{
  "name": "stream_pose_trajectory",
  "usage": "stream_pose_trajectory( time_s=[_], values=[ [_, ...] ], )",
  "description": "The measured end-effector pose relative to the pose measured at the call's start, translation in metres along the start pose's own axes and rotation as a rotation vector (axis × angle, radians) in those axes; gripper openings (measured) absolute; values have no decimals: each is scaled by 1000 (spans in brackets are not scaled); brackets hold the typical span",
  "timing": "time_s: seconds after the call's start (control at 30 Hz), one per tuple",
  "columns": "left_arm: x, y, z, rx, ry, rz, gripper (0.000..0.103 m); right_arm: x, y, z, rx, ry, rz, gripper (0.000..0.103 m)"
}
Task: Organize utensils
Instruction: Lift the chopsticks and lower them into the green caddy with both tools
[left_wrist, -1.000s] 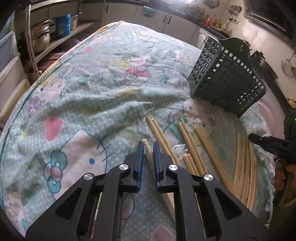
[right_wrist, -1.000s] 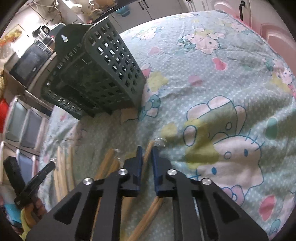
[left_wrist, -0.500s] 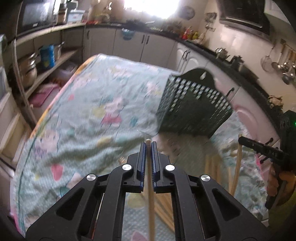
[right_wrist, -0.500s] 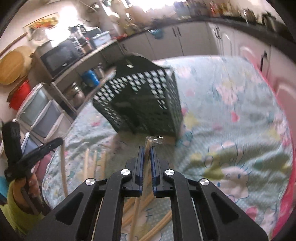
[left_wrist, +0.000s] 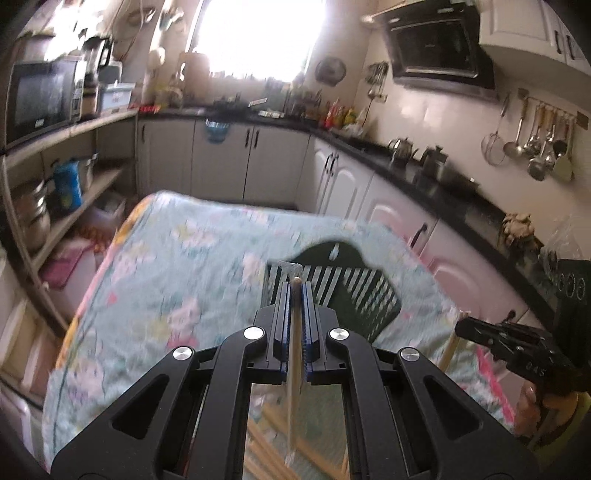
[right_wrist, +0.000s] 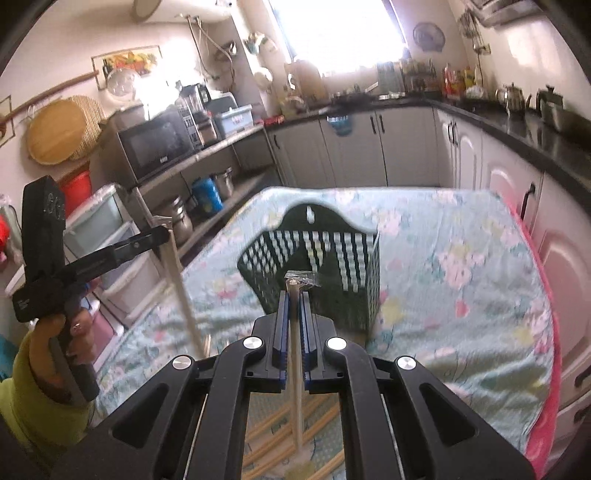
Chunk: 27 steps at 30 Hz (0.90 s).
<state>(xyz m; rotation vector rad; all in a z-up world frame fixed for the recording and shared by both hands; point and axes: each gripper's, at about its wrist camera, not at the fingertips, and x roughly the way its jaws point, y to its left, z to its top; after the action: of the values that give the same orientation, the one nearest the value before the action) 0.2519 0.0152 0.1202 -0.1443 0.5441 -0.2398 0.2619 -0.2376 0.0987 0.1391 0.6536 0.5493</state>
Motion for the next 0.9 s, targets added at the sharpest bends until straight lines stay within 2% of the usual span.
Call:
stream_pose_trajectory(
  time_s=[0.4, 0.63, 0.73, 0.9],
  values=[
    [10, -14, 72, 31, -169, 19, 1, -23, -5, 78, -21, -209, -45, 6],
    [23, -12, 93, 16, -239, 29, 1, -2, -18, 112, -15, -280, -130, 6],
    [35, -10, 92, 11, -234, 34, 1, 17, -29, 117, -4, -281, -155, 6],
    [65, -2, 72, -3, -172, 53, 1, 51, -40, 108, -7, -258, -195, 6]
  ],
)
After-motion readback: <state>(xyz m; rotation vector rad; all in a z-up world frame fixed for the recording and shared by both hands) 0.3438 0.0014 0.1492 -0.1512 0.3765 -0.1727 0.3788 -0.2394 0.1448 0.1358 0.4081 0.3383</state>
